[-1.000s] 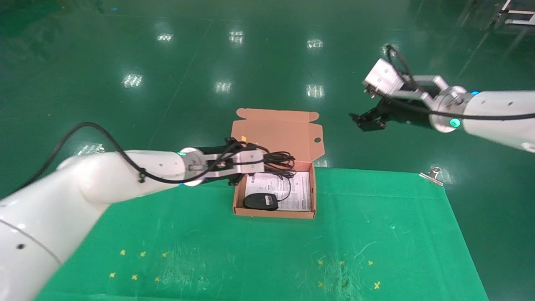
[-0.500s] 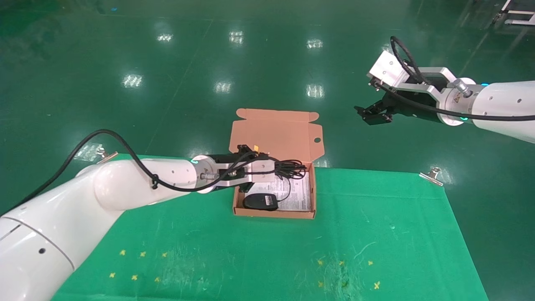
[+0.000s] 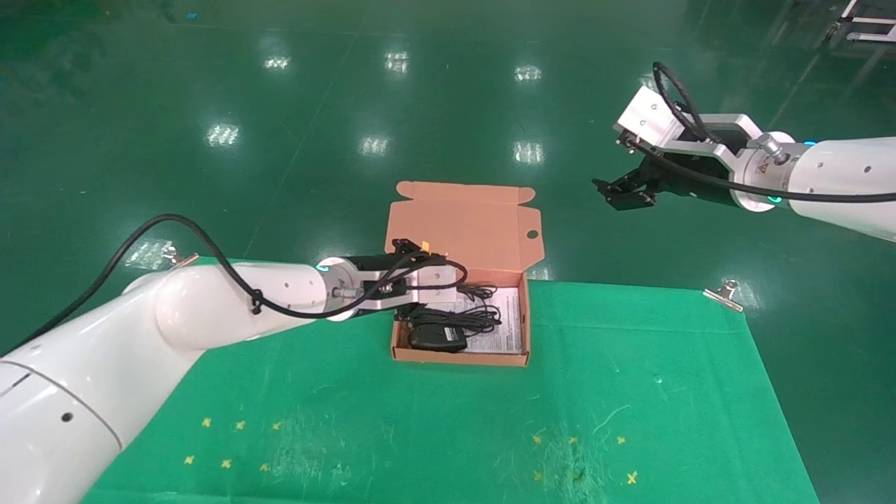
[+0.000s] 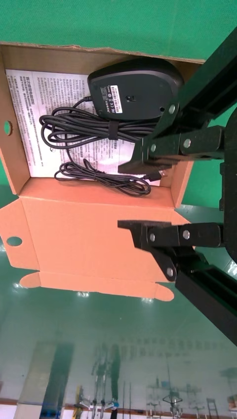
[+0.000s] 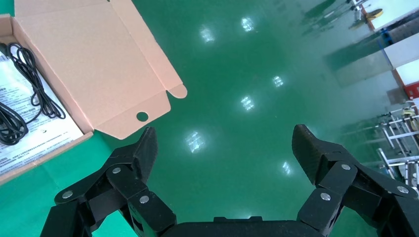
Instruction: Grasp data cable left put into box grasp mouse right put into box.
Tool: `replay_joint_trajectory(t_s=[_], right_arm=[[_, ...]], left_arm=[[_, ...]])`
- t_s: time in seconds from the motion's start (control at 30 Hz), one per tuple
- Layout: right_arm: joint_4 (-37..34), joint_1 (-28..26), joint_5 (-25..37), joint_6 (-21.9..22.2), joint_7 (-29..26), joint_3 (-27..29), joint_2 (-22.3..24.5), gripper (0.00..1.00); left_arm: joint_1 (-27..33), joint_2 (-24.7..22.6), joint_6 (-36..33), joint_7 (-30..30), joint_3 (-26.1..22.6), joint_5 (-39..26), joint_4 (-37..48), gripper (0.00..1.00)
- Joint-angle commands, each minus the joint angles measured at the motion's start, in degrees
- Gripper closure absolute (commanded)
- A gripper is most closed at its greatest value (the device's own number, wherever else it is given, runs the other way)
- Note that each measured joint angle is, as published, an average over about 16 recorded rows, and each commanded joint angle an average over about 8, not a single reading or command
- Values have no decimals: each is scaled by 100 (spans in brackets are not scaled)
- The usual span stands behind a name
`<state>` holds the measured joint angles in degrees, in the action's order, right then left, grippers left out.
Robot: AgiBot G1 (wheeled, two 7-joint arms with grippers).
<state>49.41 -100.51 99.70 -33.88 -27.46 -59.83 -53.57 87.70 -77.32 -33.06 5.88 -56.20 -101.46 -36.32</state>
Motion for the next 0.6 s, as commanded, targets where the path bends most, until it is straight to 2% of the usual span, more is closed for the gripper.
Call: replay_joint_trajectory(t_s=[0.03, 0.33, 0.6], right_arm=[[-11, 4, -10, -4, 5, 1, -5, 0], [116, -138, 51, 112, 120, 48, 33, 0], [195, -343, 306, 152, 365, 2, 77, 0]], left_arm=[[-15, 19, 0, 13, -2, -9, -23, 0], [446, 352, -158, -577, 239, 251, -56, 0], [845, 570, -48, -983, 326, 111, -29, 0]])
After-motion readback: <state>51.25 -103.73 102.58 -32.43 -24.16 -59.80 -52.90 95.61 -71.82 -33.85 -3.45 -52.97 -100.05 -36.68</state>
